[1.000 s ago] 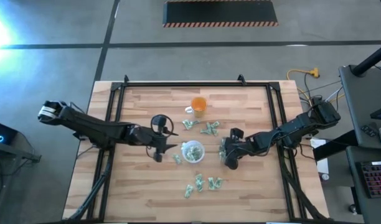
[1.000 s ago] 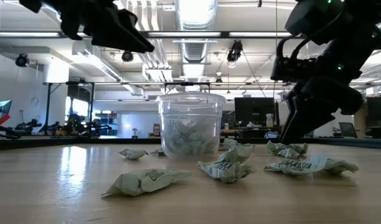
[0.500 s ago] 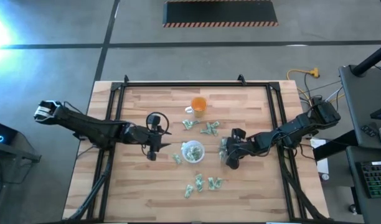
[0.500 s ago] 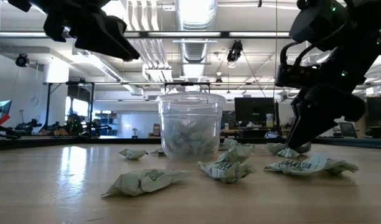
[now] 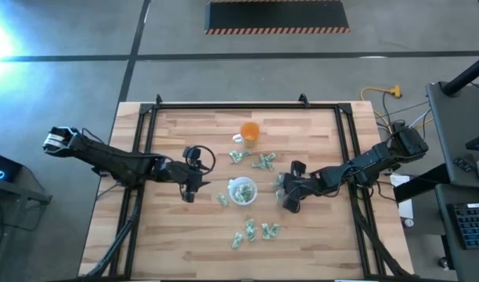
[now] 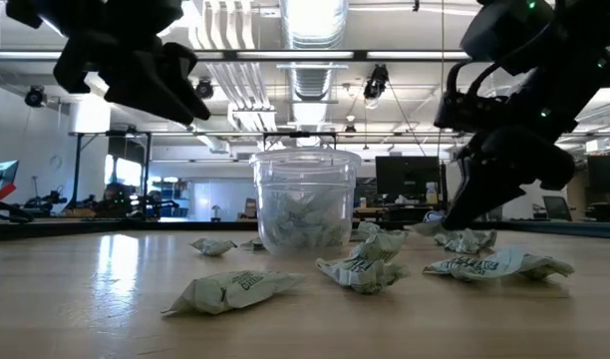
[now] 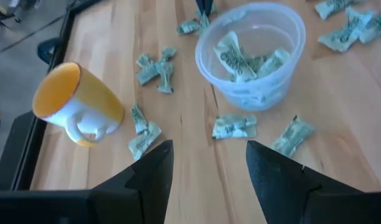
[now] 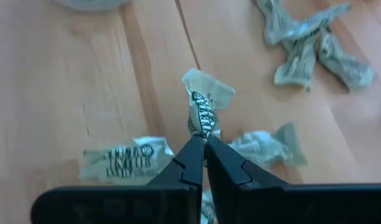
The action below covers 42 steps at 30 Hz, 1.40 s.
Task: Pick and place Stevia / Truvia into bins
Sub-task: Put the green stevia packet into the transparent container
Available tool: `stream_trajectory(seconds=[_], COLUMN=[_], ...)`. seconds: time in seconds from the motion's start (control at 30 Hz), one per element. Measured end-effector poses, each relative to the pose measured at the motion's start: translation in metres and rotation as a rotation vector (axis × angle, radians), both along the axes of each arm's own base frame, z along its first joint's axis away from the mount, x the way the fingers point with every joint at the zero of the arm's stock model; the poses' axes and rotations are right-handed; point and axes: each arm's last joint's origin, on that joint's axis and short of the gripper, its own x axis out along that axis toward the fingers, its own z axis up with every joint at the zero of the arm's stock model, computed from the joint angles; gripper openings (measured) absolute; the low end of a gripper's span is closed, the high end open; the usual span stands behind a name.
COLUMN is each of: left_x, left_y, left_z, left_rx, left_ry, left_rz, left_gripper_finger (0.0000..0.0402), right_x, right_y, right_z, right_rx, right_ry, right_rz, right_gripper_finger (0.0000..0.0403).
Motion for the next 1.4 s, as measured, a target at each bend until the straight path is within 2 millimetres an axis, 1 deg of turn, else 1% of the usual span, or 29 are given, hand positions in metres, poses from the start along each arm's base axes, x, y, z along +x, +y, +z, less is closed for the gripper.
stream_trajectory(seconds=[0.23,0.5,0.63,0.73,0.83,1.0,1.2,1.3,1.4], left_x=[-0.003,-0.008,-0.007,-0.005,0.001,0.01,0.02,0.024,0.031], left_y=[0.001,0.001,0.0,-0.001,-0.003,-0.005,-0.009,-0.01,-0.011], left_z=[-0.004,-0.023,-0.033,-0.042,-0.048,-0.064,-0.09,-0.099,-0.102], left_rx=[0.007,-0.046,-0.078,-0.084,-0.08,-0.072,-0.132,-0.132,-0.132], left_ry=[0.038,0.069,0.011,-0.054,-0.127,-0.125,-0.031,0.0,0.014], left_rz=[0.001,0.01,-0.017,-0.055,-0.088,-0.109,-0.121,-0.125,-0.126], left_gripper_finger=[0.0186,0.0186,0.0186,0.0186,0.0186,0.0186,0.0186,0.0186,0.0186], right_x=[0.016,0.043,0.053,0.058,0.065,0.084,0.104,0.109,0.109], right_y=[0.005,0.012,0.015,0.017,0.019,0.024,0.026,0.026,0.026], right_z=[0.018,0.057,0.074,0.081,0.083,0.075,0.069,0.069,0.069], right_rx=[-0.021,-0.083,-0.114,-0.132,-0.142,-0.144,-0.154,-0.157,-0.147], right_ry=[-0.056,-0.16,-0.201,-0.222,-0.226,-0.188,-0.154,-0.129,-0.119], right_rz=[0.052,0.156,0.198,0.225,0.245,0.301,0.307,0.304,0.31], right_gripper_finger=[0.0009,0.0009,0.0009,0.0009,0.0009,0.0009,0.0009,0.0009,0.0019])
